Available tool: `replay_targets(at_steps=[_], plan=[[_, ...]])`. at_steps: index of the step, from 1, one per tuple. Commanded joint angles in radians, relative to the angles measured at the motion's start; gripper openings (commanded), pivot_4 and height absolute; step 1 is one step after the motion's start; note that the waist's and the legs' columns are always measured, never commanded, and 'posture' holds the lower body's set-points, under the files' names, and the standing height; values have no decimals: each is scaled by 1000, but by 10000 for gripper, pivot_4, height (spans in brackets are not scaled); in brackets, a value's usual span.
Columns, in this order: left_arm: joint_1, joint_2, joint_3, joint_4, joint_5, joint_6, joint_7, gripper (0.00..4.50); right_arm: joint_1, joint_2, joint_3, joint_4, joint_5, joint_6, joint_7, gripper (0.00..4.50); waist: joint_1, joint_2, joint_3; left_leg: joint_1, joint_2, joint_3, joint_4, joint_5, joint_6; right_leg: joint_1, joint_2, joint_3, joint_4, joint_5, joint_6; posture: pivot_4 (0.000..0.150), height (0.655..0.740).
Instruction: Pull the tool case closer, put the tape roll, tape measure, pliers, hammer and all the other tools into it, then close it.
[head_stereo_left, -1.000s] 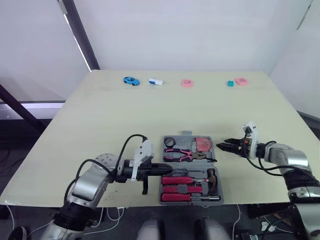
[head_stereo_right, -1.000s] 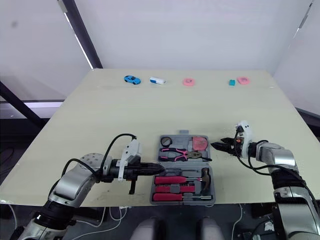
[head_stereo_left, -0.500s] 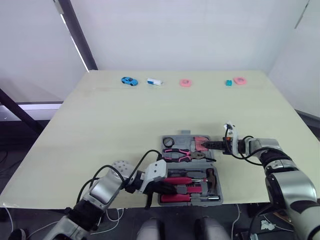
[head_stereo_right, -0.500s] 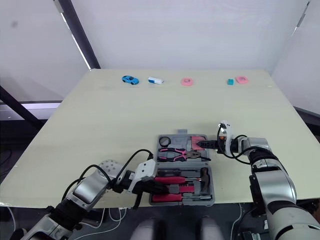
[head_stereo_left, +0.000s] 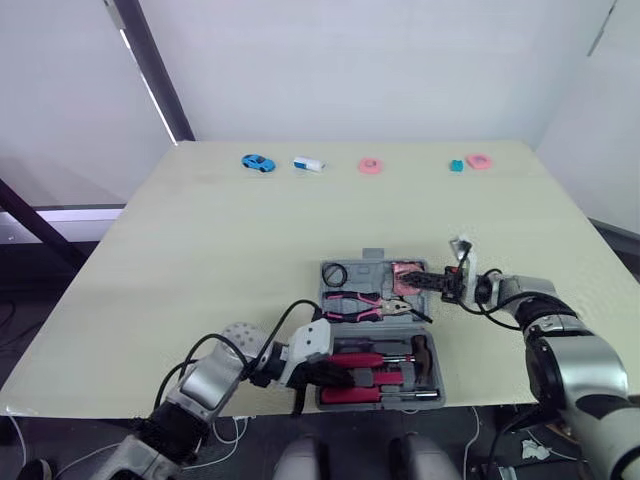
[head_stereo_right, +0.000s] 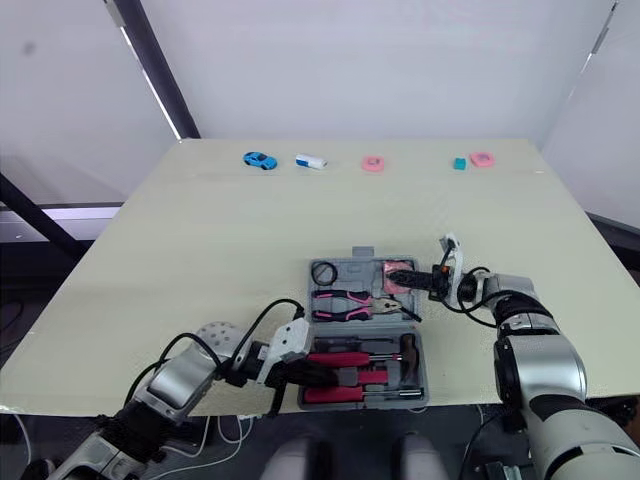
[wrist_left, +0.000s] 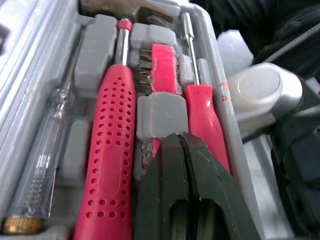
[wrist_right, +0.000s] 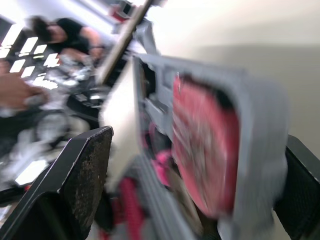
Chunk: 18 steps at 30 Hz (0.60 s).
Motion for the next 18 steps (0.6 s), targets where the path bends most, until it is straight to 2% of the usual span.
replay_targets(at_steps=[1,2,6,12,16,17,18], plan=[[49,38,72,-89,-46,82,33,0,15,-43,22,-153,79,87,99,44115,0,0,0,0,0,0,0,0,0,0,0,0,0,0,0,1500,7395],[62,50,94,-122,-66,103,35,0,33,-55,34,-203,108,117,106,44115,0,0,0,-2,0,0,0,0,0,-2,0,0,0,0,0,1500,7395],[159,125,226,-235,-161,168,43,0,214,-159,106,-597,312,291,110,44115,5,0,1,-3,1,-3,-3,0,0,-3,-1,-1,-1,0,0,1500,7395],[339,228,465,-244,-253,178,40,0,532,-311,31,-1128,490,471,63,44115,4,0,1,-3,1,-3,-5,0,0,-4,-2,-1,-3,-1,-1,1500,7395],[380,223,601,-154,-261,98,68,0,726,-342,-53,-1308,473,389,-70,44115,6,-1,1,-1,1,-3,-4,0,0,-4,-3,-1,-2,-4,-3,1500,7395],[383,220,636,-131,-275,98,72,4081,788,-317,-98,-1341,442,303,-121,45000,6,-1,1,-1,1,-3,-3,0,0,-4,-3,-1,-3,-5,-1,1500,7395],[388,221,655,-113,-275,90,75,5101,835,-294,-134,-1360,421,237,-165,45000,8,-3,0,-1,1,-3,-3,0,-1,-4,-3,-1,-2,-5,-1,1500,7395]])
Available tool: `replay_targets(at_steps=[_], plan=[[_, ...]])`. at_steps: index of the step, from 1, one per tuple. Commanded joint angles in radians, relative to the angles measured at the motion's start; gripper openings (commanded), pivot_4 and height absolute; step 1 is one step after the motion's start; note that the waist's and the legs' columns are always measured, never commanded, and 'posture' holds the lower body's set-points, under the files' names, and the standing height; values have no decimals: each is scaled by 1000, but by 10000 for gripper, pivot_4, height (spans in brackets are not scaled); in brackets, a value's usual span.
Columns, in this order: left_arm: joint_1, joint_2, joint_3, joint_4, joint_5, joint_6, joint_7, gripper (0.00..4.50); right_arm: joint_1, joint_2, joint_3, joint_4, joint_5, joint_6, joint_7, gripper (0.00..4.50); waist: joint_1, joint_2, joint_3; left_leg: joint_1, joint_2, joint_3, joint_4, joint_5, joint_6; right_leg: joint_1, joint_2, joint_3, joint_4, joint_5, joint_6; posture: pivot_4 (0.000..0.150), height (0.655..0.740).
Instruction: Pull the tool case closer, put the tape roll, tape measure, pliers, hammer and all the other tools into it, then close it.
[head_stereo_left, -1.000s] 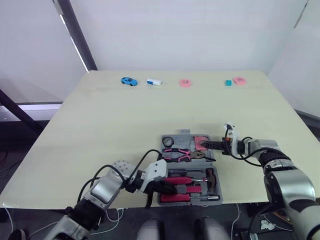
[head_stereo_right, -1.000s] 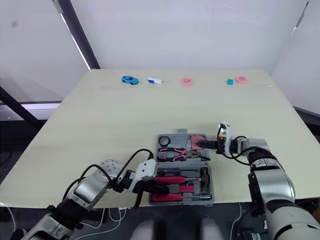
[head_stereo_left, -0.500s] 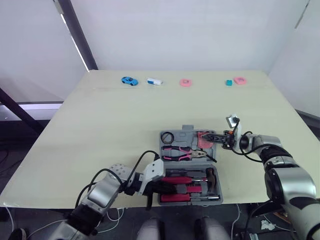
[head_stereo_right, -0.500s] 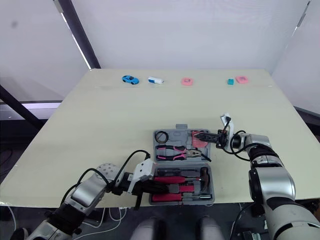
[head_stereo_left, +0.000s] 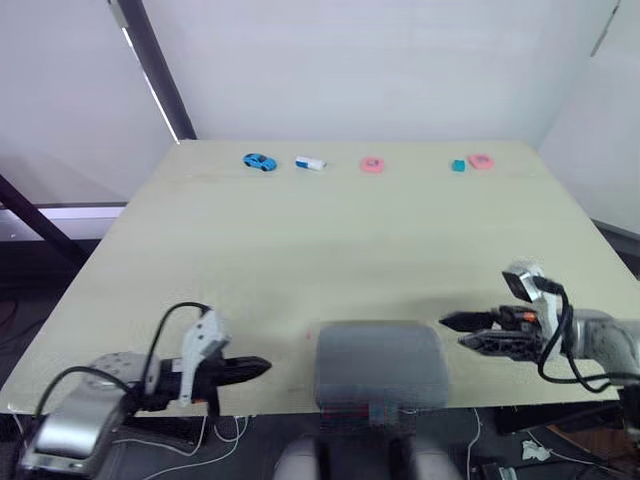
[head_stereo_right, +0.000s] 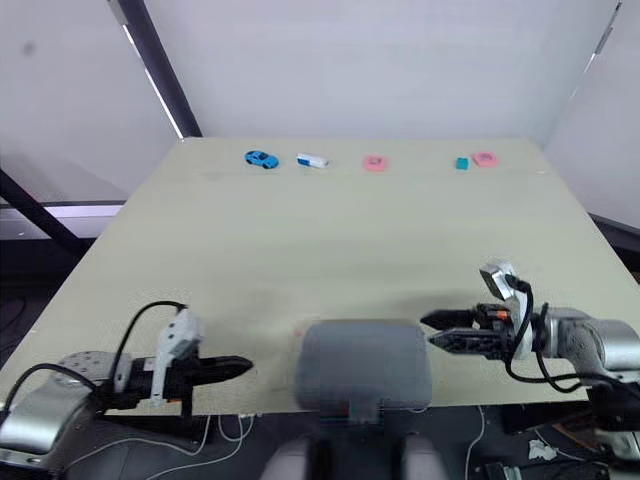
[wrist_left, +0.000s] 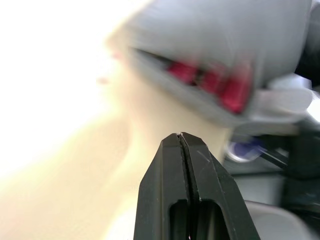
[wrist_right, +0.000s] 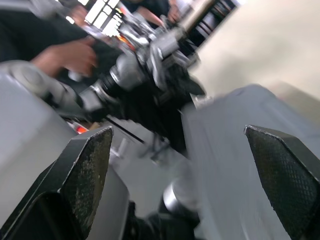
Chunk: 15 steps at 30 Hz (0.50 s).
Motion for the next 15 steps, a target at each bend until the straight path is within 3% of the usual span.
replay_targets(at_steps=[1,5,7,15], plan=[[13,-4,109,59,-23,-56,17,8633,143,57,-146,-115,-58,-227,-156,45000,2,-2,-1,0,0,0,0,0,0,0,0,0,0,0,0,1500,7395],[17,-37,150,96,6,-132,79,22265,259,96,-212,-98,-166,-492,-225,45000,1,-2,-1,0,0,2,0,0,0,0,-2,1,0,0,1,1500,7395],[26,-43,164,94,15,-156,98,33379,298,96,-223,-75,-232,-633,-240,45000,0,-3,-1,0,-1,2,0,0,0,0,-3,1,-1,0,0,1500,7395],[68,-56,224,36,-11,-162,144,34721,419,62,-313,-8,-302,-887,-273,45000,2,-4,-1,0,-1,3,-1,0,0,0,-1,0,-1,1,-2,1500,7395]])
